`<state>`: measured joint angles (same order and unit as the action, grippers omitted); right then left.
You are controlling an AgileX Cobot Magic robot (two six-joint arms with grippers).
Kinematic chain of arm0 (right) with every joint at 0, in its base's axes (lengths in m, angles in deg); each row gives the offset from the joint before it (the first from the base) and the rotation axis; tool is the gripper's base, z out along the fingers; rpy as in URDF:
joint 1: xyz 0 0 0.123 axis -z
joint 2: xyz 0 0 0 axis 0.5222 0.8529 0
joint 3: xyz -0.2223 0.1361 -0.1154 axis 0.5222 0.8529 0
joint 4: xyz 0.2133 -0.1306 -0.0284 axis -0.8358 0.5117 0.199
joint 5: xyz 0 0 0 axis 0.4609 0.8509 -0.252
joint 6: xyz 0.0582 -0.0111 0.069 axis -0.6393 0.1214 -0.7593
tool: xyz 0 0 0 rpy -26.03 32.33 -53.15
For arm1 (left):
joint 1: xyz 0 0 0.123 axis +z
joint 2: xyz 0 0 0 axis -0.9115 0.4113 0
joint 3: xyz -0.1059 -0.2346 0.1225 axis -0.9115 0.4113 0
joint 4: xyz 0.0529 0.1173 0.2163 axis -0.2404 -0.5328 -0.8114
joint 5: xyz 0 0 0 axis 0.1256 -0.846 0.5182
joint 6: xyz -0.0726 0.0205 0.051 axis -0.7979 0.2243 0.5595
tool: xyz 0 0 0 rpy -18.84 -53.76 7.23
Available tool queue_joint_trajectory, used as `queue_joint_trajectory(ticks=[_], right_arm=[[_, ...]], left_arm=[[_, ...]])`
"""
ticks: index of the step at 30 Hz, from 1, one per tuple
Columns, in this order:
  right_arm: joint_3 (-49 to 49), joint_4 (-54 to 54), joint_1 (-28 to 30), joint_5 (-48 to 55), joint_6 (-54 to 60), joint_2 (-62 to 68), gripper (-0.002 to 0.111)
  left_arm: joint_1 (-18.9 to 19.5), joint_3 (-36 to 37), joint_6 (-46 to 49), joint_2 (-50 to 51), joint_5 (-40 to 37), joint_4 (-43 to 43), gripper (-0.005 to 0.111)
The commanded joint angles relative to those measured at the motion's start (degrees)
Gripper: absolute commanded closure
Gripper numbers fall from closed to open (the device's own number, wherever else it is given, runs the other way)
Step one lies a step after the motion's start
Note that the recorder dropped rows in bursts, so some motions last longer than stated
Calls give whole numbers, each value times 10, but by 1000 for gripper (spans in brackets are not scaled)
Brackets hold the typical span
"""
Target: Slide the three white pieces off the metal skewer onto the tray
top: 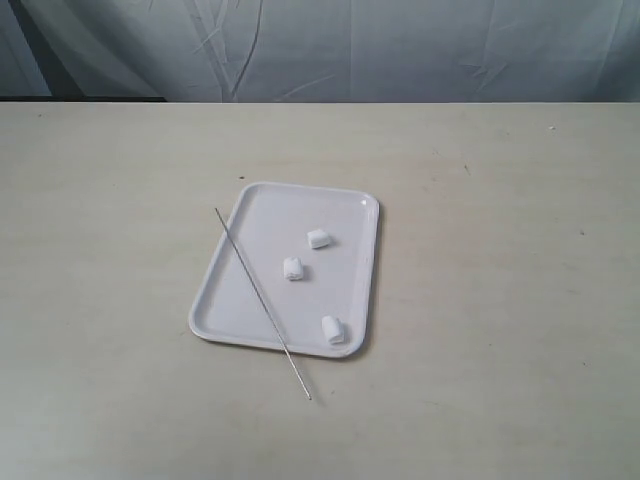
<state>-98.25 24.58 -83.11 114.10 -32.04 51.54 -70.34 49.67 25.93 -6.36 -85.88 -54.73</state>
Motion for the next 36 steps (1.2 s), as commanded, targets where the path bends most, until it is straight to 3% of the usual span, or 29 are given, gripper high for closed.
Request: queue_joint_trajectory(ticks=[1, 9, 12, 17, 22, 29, 36], right_arm=[[3, -14, 2, 2, 0, -2, 109], [3, -19, 18, 24, 0, -18, 109], [3, -61, 86, -37, 66, -37, 109], [3, -161, 183, -28, 140, -42, 109], [27, -267, 264, -53, 224, -42, 109], [156, -448, 393, -246, 369, -43, 109], [267, -574, 497, -248, 461, -96, 109]], left_arm=[[1, 2, 4, -77, -8, -97, 107], [1, 46, -5, -113, -9, -109, 107], [1, 109, -5, -113, -2, -110, 107], [1, 170, -5, -113, 8, -107, 107], [1, 172, -5, -113, 19, -102, 107], [1, 172, -5, -113, 40, -51, 107], [1, 172, -5, -113, 60, -35, 107]])
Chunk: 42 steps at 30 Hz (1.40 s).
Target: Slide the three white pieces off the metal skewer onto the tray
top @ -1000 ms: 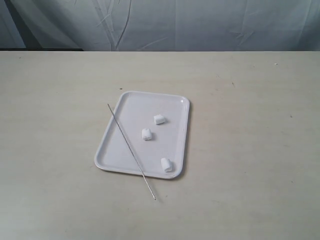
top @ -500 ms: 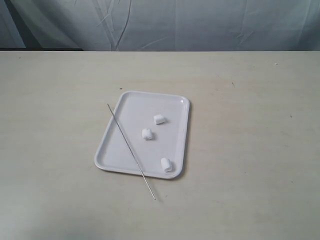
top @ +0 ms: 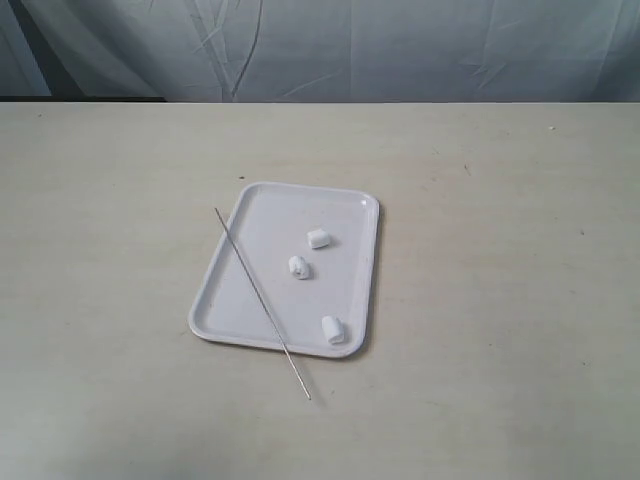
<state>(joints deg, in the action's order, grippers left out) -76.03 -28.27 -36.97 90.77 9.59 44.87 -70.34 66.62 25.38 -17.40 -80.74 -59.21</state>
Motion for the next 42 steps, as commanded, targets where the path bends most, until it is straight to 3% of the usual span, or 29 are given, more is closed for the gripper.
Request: queue_joint_trajectory(ticks=[1, 6, 12, 21, 31, 42], right_arm=[[72, -65, 55, -17, 60, -47, 109], [187, -158, 83, -92, 62, -98, 109], [258, -148, 83, -126, 64, -132, 109], [271, -96, 83, -96, 69, -132, 109], [279, 29, 83, -76, -123, -132, 109], [279, 74, 83, -74, -147, -132, 109]], left_arm=[[1, 3, 0, -3, 9, 10, 107], [1, 3, 0, -3, -2, 23, 107], [1, 3, 0, -3, -3, 5, 107], [1, 3, 0, -3, -3, 5, 107], [25, 3, 0, -3, -2, 6, 107], [54, 3, 0, -3, -2, 5, 107]])
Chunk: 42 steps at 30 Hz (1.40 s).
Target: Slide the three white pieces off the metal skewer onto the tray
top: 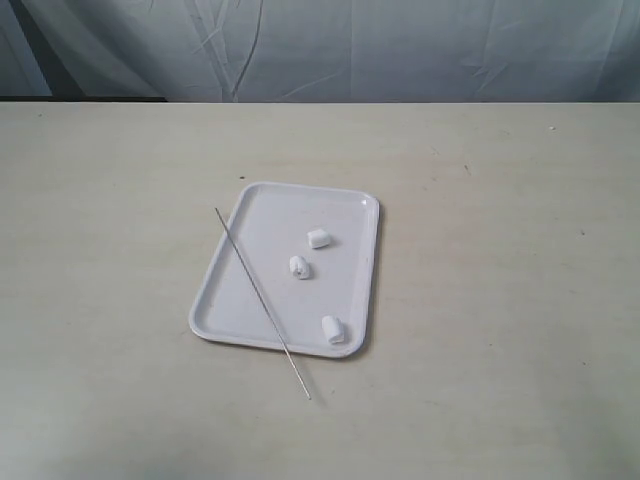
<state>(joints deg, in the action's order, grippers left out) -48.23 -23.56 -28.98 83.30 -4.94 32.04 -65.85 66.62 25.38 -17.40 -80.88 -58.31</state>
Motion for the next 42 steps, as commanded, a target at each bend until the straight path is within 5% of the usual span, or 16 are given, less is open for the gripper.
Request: queue_joint_trajectory(ticks=[1, 42], right_arm=[[1, 28, 3, 4, -1, -4, 109], [1, 37, 3, 7, -16, -4, 109]], left_arm=[[11, 3, 0, -3, 0, -4, 107], [13, 3, 0, -3, 1, -15, 107]])
